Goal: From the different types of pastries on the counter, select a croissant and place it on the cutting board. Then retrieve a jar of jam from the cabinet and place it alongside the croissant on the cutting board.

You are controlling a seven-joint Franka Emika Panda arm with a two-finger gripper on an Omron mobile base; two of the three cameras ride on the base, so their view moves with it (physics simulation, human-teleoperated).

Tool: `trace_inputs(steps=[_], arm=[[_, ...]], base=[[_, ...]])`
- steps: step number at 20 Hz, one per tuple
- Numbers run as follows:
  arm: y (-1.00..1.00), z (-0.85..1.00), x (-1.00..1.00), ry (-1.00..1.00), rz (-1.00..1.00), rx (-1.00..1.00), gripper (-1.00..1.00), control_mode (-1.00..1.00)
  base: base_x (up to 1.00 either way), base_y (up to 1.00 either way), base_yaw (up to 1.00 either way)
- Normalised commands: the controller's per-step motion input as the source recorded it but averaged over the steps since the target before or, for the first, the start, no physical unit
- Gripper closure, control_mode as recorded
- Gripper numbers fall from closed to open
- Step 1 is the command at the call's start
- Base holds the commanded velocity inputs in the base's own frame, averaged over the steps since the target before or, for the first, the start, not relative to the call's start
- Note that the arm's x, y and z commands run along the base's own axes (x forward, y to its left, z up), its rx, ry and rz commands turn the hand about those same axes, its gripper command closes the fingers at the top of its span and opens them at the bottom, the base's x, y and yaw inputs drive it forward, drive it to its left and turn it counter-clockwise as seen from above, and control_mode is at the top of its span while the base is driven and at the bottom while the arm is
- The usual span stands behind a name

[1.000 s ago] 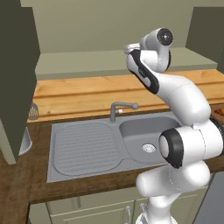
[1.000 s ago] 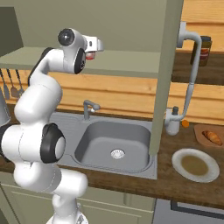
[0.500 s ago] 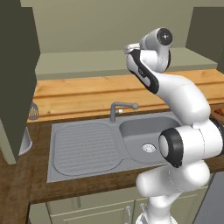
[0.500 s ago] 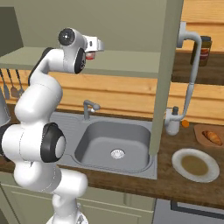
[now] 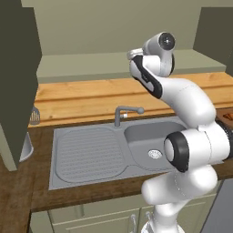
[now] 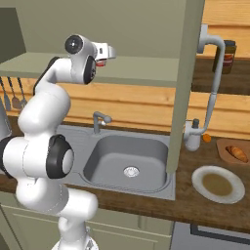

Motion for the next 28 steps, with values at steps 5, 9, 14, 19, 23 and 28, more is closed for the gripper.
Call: trace_inputs(steps=[5, 9, 14, 19, 23, 28], arm=[[0.00, -0.01, 0.18, 0.00, 0.00, -0.01, -1.00, -1.00], [0.00, -0.04, 0.03, 0.00, 0.00, 0.00, -1.00, -1.00], [0.00, -0.21, 0.06, 0.00, 0.00, -0.01, -1.00, -1.00], [0.00, -0.08, 0.12, 0.00, 0.00, 0.00, -1.00, -1.00], [0.04, -0.01, 0.24, 0.00, 0.00, -0.01, 1.00, -1.00], [0.00, 0.00, 0.04, 0.00, 0.00, 0.00, 1.00, -1.00]], base=[[0.00, 0.00, 0.00], [0.00, 0.00, 0.00], [0.00, 0.00, 0.00], [0.00, 0.00, 0.00], [0.00, 0.00, 0.00], [0.00, 0.00, 0.00]])
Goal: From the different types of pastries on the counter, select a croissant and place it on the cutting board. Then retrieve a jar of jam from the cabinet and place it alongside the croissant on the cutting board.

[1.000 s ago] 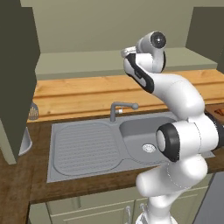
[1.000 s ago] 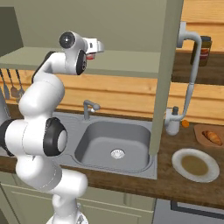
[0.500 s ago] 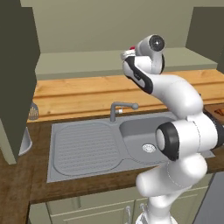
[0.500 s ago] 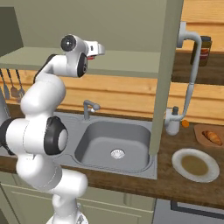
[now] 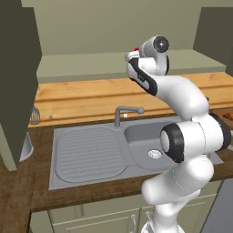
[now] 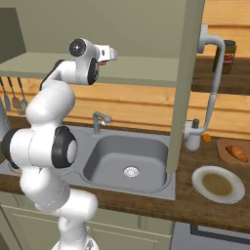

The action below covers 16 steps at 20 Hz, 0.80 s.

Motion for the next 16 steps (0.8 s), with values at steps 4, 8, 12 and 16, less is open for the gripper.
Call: trace_inputs(steps=[4, 8, 12, 16], arm=[[0.00, 0.04, -0.28, 0.02, 0.00, 0.00, 1.00, -1.00], [0.00, 0.23, -0.84, 0.00, -0.01, 0.00, 1.00, -1.00], [0.00, 0.08, -0.82, 0.00, -0.01, 0.00, 1.00, -1.00], [0.00, 0.12, -0.66, 0.00, -0.03, 0.00, 1.00, -1.00]], base=[[0.00, 0.00, 0.00], [0.00, 0.00, 0.00], [0.00, 0.00, 0.00], [0.00, 0.00, 0.00]])
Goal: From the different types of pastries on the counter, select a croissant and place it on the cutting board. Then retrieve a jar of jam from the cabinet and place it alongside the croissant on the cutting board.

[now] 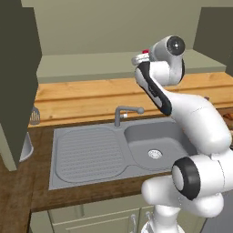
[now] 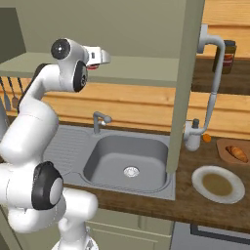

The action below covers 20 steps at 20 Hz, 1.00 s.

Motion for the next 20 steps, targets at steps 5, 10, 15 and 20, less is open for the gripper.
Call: trace_inputs(steps=[5, 10, 15, 20], arm=[[0.00, 0.16, -0.85, 0.00, -0.02, 0.00, 1.00, -1.00], [0.00, 0.07, -0.98, 0.00, 0.00, 0.00, 1.00, -1.00], [0.00, 0.08, -0.99, 0.00, 0.00, 0.00, 1.00, -1.00], [-0.03, 0.00, -1.00, 0.00, 0.00, 0.00, 1.00, -1.00]], base=[[0.00, 0.00, 0.00], [0.00, 0.00, 0.00], [0.00, 0.00, 0.00], [0.00, 0.00, 0.00]])
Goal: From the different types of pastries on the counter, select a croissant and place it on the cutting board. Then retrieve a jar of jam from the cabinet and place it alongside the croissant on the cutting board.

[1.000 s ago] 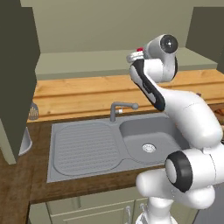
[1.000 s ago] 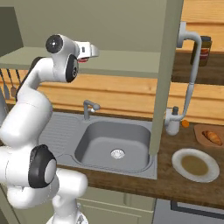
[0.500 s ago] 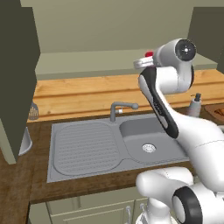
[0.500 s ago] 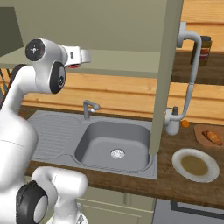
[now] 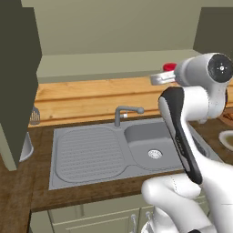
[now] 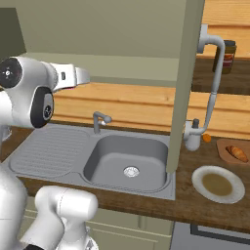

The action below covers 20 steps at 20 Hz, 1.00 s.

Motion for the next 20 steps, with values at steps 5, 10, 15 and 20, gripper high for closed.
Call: trace_inputs(steps=[5, 10, 15, 20], arm=[[0.00, -0.12, -1.00, 0.00, 0.00, 0.00, 1.00, -1.00], [0.00, -0.24, -1.00, 0.01, 0.00, -0.02, 1.00, -1.00], [0.00, -0.40, -1.00, 0.02, 0.00, -0.03, 1.00, -1.00], [-0.07, -0.41, -1.00, 0.04, 0.01, -0.01, 1.00, -1.00]], base=[[0.00, 0.00, 0.00], [0.00, 0.00, 0.00], [0.00, 0.00, 0.00], [0.00, 0.00, 0.00]])
